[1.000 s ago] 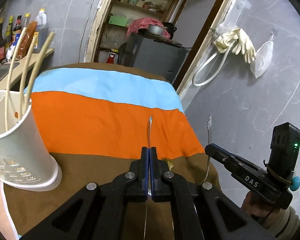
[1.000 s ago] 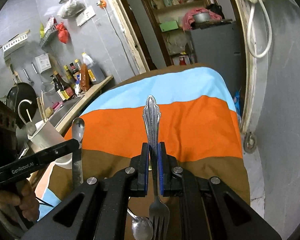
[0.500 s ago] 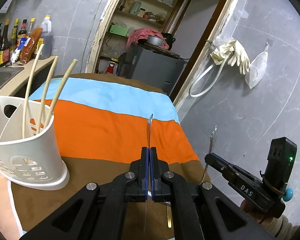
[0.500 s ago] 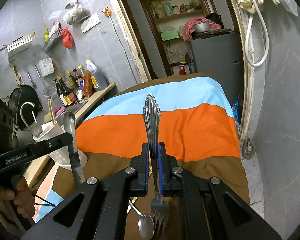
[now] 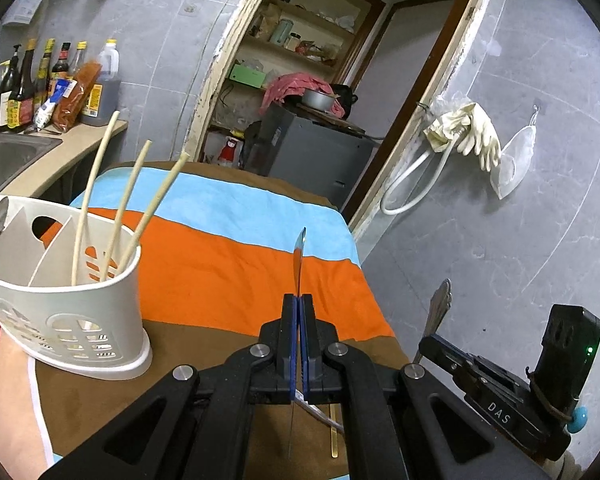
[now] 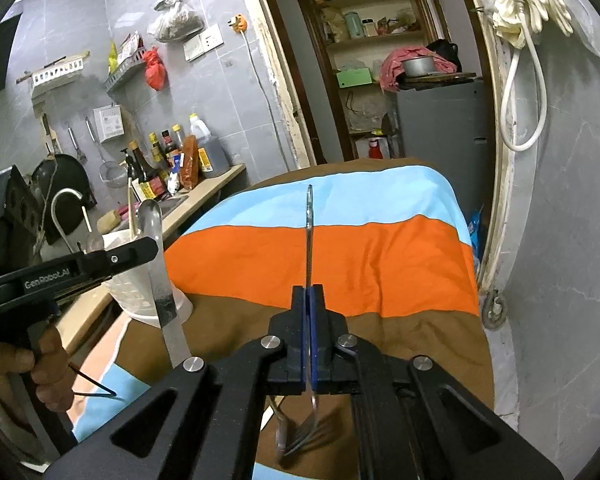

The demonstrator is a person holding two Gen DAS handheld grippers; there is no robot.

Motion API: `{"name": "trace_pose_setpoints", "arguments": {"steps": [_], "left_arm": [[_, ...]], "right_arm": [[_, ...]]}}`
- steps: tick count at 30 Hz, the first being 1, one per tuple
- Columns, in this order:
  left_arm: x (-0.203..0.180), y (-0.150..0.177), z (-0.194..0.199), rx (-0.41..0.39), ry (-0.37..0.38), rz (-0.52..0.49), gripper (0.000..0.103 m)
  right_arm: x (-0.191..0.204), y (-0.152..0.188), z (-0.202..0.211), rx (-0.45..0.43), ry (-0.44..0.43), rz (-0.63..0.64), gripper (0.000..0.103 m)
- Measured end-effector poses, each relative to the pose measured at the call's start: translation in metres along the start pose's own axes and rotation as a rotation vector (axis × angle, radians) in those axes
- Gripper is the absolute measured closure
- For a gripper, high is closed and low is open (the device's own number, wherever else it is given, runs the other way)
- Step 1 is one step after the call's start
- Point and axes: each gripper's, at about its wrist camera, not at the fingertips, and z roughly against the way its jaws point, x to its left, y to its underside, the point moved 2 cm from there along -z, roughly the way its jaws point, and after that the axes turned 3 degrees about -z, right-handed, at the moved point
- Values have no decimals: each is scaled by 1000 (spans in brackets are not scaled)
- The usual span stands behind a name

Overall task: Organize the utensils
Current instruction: 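Lift the spoon and fork and carry them toward the white holder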

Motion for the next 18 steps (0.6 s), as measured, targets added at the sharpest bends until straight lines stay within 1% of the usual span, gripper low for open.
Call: {"name": "trace_pose_setpoints", "arguments": {"steps": [5,9,15,18], "left_arm": [[1,-1,4,-5,1,3,101],[3,-8,14,-34,3,18,101],[8,-27,34,-113,0,31,101],[12,-40,47,-153,-1,35,101]], "right_arm": [[5,3,5,-1,-3,6,101],[12,-4,13,-22,12,20,101],[33,-28,30,-111,30,95,101],[43,-41,34,-149,20,107,101]]}}
